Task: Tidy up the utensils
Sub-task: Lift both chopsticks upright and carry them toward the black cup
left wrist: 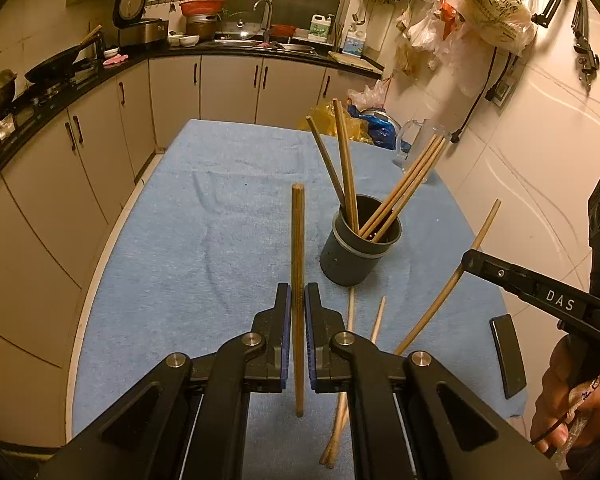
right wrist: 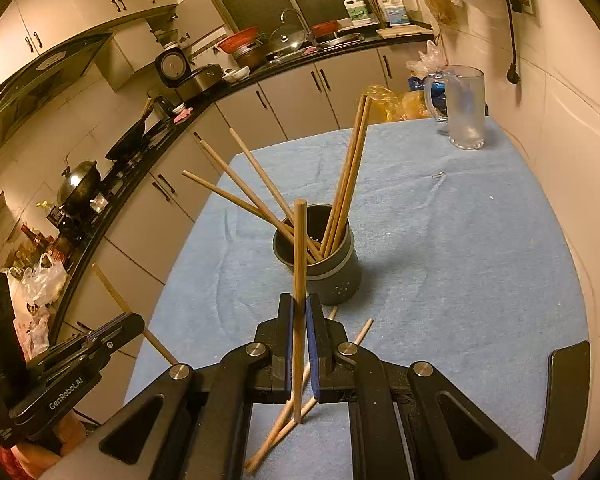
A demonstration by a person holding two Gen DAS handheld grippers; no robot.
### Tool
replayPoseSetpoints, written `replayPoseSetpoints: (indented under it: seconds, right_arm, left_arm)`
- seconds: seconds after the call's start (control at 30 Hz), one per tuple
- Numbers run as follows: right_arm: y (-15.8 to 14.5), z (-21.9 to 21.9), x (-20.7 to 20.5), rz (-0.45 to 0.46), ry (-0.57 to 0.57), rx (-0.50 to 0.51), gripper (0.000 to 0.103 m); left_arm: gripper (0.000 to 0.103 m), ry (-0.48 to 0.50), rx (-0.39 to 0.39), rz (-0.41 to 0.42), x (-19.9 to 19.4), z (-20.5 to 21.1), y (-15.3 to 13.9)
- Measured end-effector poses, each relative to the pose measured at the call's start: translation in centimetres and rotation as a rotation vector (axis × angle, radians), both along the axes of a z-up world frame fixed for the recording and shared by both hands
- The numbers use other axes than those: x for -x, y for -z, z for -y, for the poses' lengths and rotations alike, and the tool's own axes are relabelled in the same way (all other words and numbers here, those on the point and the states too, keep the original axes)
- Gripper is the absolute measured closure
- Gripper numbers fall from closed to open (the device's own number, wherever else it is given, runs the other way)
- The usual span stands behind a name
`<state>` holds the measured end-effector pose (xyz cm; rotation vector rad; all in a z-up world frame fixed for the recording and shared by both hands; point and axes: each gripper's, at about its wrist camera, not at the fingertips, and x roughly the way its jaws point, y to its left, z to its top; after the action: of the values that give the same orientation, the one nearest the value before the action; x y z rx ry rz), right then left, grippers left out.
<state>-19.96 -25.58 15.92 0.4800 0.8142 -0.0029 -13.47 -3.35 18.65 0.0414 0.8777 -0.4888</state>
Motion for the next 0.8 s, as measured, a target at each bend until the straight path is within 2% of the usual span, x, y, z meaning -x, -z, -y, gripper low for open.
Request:
replayPoseSetpoints:
  seconds: [0.8]
  right_arm:
    - [-0.8, 0.9, 0.5, 0.013, 0.025, -0.01, 0.097]
  left_arm:
    - [0.097, -0.009, 0.028, 0.042, 0.2, -0.3, -1.8]
